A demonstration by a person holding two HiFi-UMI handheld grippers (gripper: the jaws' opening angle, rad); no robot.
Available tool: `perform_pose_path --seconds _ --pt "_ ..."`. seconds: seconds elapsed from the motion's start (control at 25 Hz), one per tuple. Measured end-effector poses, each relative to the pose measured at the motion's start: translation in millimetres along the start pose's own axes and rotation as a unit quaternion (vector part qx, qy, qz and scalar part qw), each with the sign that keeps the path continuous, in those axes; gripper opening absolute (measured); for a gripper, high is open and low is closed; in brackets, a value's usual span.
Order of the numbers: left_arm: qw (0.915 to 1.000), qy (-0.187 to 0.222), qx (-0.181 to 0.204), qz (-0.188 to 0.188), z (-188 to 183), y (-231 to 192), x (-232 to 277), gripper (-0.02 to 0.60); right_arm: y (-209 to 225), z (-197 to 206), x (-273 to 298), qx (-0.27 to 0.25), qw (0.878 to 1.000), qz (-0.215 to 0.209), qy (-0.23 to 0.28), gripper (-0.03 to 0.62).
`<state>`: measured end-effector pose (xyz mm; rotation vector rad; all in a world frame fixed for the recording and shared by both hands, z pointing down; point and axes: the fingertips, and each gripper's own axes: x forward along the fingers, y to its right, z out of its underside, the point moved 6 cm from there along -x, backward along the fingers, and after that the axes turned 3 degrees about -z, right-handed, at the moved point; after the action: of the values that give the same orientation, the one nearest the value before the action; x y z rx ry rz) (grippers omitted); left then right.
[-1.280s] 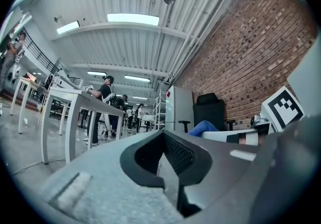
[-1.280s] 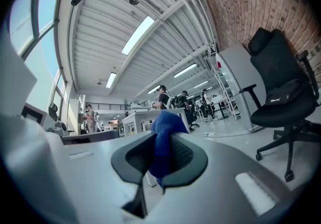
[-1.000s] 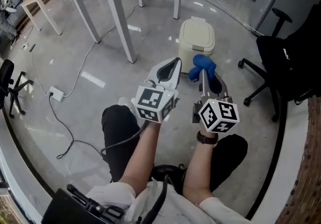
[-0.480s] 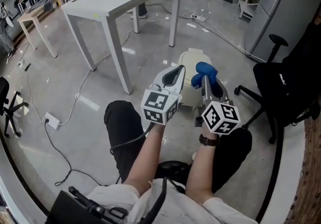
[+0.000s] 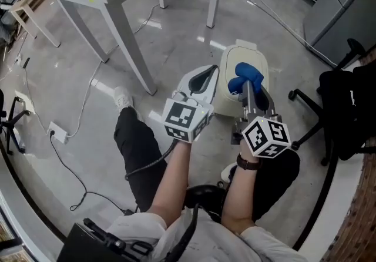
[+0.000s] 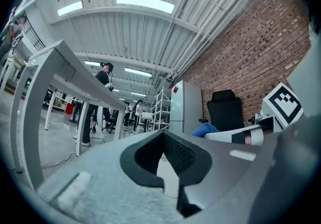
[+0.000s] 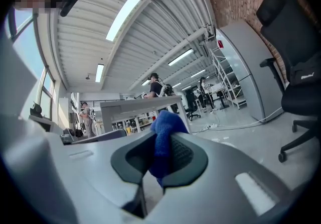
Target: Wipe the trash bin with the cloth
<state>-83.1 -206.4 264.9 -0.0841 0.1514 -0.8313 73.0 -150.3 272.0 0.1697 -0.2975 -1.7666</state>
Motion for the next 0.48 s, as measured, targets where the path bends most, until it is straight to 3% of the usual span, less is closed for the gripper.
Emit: perform_pose_path --seconds 0.2,0.48 --pt "0.9999 -0.009 -0.005 0.008 11 -45 29 -0.002 -2 23 46 -0.002 1.000 0.025 -0.019 0.038" --pt "0.9979 -0.023 -0.020 0.057 22 -74 56 0.000 -8 40 79 0.025 0.996 0.079 -0.018 0.038"
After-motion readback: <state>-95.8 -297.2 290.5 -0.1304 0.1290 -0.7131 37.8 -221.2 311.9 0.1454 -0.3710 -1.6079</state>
